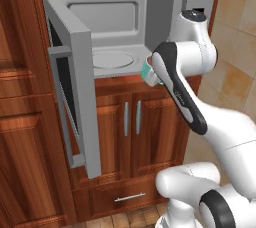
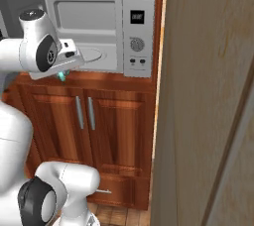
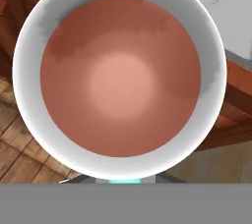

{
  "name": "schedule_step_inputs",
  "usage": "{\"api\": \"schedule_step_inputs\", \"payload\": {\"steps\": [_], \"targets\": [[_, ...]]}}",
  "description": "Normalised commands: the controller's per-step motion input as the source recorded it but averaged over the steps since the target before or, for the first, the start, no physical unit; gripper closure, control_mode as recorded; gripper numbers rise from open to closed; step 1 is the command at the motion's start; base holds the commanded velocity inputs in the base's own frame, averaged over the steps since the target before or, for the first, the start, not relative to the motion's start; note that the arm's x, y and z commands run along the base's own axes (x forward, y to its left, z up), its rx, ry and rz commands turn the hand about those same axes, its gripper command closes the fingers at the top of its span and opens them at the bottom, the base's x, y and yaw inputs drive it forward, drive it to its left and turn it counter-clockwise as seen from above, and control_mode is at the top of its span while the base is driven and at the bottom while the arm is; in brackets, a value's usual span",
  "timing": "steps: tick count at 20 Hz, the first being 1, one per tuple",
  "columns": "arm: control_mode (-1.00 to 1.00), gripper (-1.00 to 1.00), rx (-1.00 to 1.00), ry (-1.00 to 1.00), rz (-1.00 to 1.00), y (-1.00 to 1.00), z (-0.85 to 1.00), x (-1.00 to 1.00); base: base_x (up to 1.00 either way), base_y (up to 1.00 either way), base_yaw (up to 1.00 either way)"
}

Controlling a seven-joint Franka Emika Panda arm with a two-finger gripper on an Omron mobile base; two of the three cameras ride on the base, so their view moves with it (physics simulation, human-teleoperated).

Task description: Place the microwavable item in the microwave. Then, close the microwave door and press the start button.

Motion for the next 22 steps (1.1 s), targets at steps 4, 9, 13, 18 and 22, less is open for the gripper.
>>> {"api": "schedule_step_inputs", "payload": {"steps": [4,9,13,18,22], "targets": [[-1.00,1.00,0.00,0.00,0.00,0.28,0.03,0.93,0.00,0.00,0.00],[-1.00,1.00,0.00,0.01,0.00,0.25,0.00,0.99,0.00,0.00,0.00],[-1.00,1.00,0.00,0.00,0.00,0.18,0.00,0.91,0.00,0.00,0.00],[-1.00,1.00,0.00,0.02,0.00,0.17,-0.08,0.89,0.00,0.00,0.00],[-1.00,1.00,0.00,0.10,0.00,0.24,-0.30,0.79,0.00,0.00,0.00]]}}
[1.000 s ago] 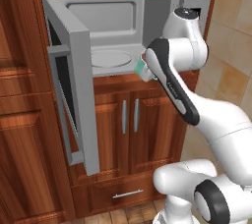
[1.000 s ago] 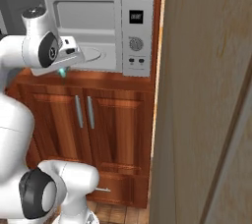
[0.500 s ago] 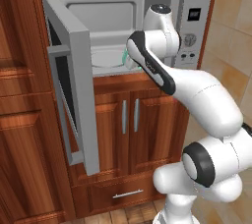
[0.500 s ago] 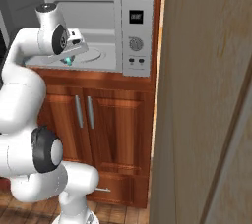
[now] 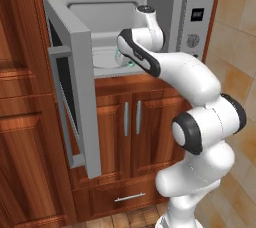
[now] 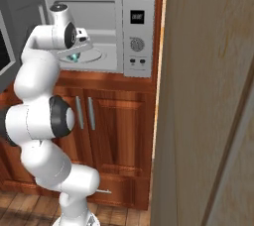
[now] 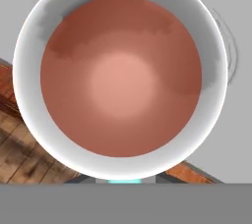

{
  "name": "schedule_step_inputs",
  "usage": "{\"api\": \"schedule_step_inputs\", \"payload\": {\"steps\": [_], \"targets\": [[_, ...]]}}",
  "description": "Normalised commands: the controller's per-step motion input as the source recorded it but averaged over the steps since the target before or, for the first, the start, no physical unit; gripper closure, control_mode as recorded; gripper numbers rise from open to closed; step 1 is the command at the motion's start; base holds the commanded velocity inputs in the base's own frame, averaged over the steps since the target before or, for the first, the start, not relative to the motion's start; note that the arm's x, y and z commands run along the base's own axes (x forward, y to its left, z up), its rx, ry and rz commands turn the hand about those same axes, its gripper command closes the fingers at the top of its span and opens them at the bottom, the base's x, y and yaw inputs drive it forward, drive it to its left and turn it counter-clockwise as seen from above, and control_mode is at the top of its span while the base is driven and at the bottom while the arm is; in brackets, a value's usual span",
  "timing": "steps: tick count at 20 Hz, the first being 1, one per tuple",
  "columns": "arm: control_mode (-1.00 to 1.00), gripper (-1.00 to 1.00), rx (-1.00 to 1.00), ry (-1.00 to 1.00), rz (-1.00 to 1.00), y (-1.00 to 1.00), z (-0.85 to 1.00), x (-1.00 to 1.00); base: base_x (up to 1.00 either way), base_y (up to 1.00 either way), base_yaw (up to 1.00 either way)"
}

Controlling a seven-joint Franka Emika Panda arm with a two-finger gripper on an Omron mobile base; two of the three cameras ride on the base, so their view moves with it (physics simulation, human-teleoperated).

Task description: Place the microwavable item in the microwave. Then, close the microwave door and press the start button.

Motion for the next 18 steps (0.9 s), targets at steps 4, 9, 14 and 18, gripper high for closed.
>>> {"api": "schedule_step_inputs", "payload": {"steps": [4,9,14,18], "targets": [[-1.00,1.00,0.00,0.07,0.00,0.21,-0.27,0.63,0.00,0.00,0.00],[-1.00,1.00,0.00,0.03,0.00,0.16,-0.20,0.55,0.00,0.00,0.00],[-1.00,1.00,0.00,0.02,0.00,0.04,-0.30,0.54,0.00,0.00,0.00],[-1.00,1.00,0.00,0.00,0.00,0.00,-0.22,0.59,0.00,0.00,0.00]]}}
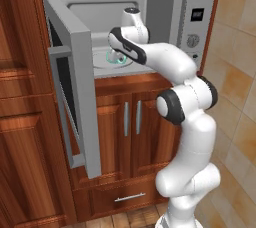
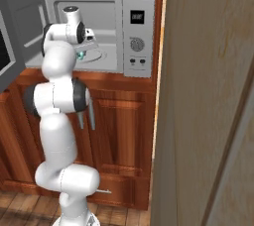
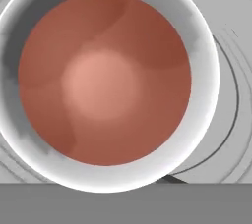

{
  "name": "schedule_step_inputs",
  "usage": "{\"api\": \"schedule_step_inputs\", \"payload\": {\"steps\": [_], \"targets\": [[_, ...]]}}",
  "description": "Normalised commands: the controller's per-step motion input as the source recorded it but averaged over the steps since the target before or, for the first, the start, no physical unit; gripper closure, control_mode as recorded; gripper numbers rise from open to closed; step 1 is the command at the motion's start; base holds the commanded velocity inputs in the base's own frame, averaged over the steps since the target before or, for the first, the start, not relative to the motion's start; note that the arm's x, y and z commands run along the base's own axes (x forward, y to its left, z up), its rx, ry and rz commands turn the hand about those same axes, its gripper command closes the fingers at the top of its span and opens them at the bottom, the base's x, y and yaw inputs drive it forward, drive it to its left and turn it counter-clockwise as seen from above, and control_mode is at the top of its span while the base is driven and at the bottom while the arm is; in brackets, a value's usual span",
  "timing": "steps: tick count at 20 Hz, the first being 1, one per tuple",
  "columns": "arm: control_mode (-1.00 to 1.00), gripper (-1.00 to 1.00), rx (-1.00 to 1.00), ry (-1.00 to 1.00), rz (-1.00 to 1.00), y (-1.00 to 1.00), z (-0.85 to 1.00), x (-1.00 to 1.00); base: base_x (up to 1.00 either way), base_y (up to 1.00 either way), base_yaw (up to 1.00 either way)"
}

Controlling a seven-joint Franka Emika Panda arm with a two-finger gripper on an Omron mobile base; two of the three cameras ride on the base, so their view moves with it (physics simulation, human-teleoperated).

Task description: Place the microwavable item in the microwave. Then, close the microwave door and press the start button.

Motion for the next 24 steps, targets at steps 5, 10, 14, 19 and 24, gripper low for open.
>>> {"api": "schedule_step_inputs", "payload": {"steps": [5,10,14,19,24], "targets": [[-1.00,-1.00,0.00,0.00,0.00,0.00,-0.20,0.36,0.00,0.00,0.00],[-1.00,-1.00,0.00,-0.07,0.00,0.00,0.00,-0.05,0.00,0.00,0.00],[-1.00,-1.00,0.00,-0.19,0.00,0.00,0.15,-0.48,0.00,0.00,0.00],[-1.00,-1.00,0.00,-0.27,0.00,0.00,0.10,-0.61,0.00,0.00,0.00],[-1.00,-1.00,0.00,-0.38,0.00,0.00,0.00,-0.92,0.00,0.00,0.00]]}}
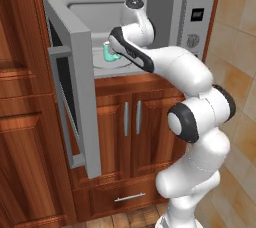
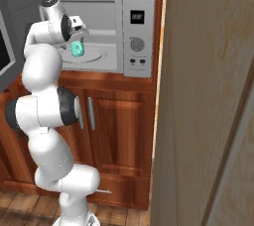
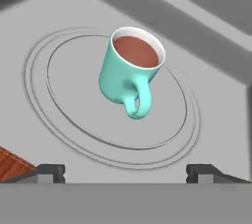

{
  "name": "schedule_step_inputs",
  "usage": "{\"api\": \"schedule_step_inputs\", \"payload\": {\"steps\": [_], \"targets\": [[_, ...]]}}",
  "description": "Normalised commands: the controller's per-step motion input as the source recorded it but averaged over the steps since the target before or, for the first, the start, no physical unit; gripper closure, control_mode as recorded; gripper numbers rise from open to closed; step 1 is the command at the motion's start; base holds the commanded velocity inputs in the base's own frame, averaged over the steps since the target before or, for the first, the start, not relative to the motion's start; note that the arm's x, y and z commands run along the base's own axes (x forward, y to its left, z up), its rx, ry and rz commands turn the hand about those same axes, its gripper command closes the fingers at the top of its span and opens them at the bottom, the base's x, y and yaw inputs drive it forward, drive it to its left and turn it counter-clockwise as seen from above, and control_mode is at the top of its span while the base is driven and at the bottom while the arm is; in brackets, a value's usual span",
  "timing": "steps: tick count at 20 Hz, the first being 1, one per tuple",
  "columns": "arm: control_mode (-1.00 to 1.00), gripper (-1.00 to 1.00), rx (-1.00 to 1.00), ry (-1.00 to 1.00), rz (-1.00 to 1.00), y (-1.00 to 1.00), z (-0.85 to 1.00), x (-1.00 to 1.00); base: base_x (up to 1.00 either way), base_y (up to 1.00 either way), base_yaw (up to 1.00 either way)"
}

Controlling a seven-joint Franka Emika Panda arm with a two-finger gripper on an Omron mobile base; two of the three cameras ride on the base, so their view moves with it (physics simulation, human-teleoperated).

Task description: Place the microwavable item in the microwave. Then, close the microwave door and press the start button.

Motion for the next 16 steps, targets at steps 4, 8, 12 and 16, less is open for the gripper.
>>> {"api": "schedule_step_inputs", "payload": {"steps": [4,8,12,16], "targets": [[-1.00,-1.00,0.00,-0.41,0.00,0.00,0.00,-1.00,0.00,0.00,0.00],[-1.00,-1.00,0.02,-0.32,0.00,-0.02,0.00,-0.93,0.00,0.00,0.00],[-1.00,-1.00,0.03,-0.21,0.00,-0.15,0.01,-0.85,0.00,0.00,0.00],[-1.00,-1.00,0.00,-0.12,0.00,-0.33,0.53,-0.88,0.00,0.00,0.00]]}}
